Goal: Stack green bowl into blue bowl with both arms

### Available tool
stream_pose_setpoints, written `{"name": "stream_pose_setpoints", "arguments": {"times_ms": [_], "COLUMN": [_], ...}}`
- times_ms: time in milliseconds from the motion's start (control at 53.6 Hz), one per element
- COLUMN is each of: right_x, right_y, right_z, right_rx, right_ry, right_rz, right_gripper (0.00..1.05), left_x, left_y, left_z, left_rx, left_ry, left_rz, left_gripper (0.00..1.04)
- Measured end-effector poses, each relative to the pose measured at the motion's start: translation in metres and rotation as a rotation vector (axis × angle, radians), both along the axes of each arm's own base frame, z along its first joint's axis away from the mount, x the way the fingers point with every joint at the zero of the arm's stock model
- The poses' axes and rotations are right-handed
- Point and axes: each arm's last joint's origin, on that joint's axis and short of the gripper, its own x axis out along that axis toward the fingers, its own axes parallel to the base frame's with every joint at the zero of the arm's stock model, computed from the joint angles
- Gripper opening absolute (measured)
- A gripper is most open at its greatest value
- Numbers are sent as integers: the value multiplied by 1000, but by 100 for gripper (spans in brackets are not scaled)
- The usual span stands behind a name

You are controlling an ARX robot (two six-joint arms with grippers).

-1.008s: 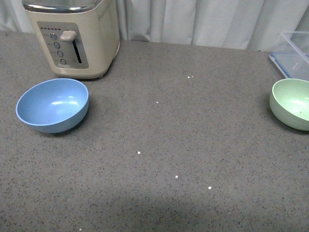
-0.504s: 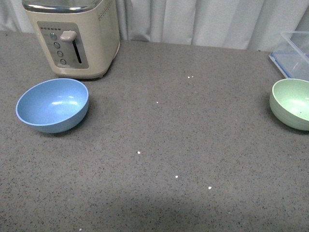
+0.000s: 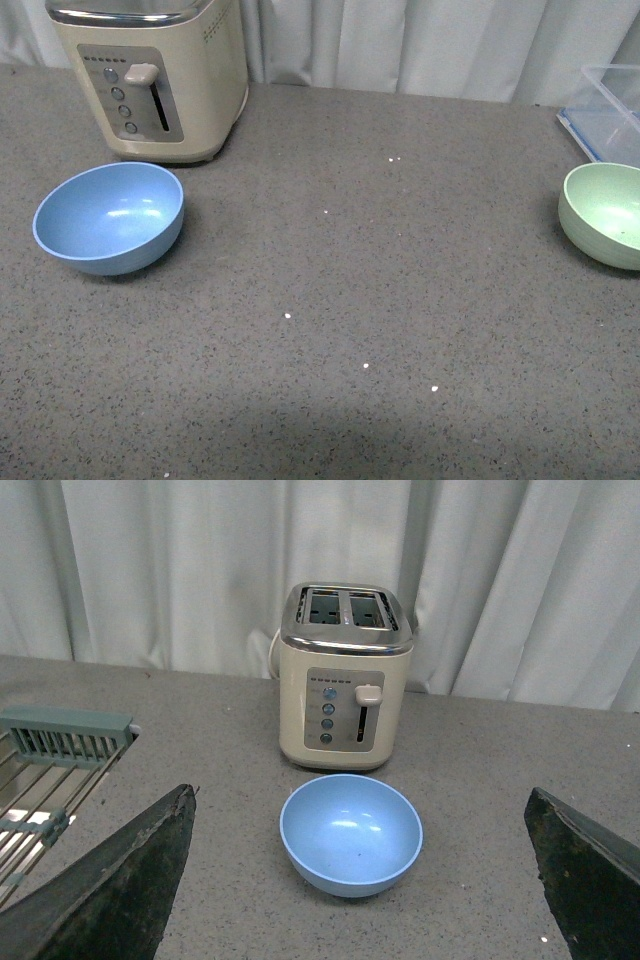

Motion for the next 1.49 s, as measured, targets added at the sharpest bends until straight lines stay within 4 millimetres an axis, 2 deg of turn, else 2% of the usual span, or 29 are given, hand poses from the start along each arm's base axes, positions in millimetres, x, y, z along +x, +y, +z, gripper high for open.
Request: {"name": "stream_pose_setpoints", "arguments": {"times_ms": [1494], "right_x": [0], "right_y": [0], "right_z": [0], "right_rx": [0], "right_ry": [0], "right_rz": [0], "right_gripper": [96], "left_x": [0], "left_y": [0], "left_z": [0], "left_rx": [-3], "left_ry": [2], "left_rz": [6], "left_gripper": [98]}}
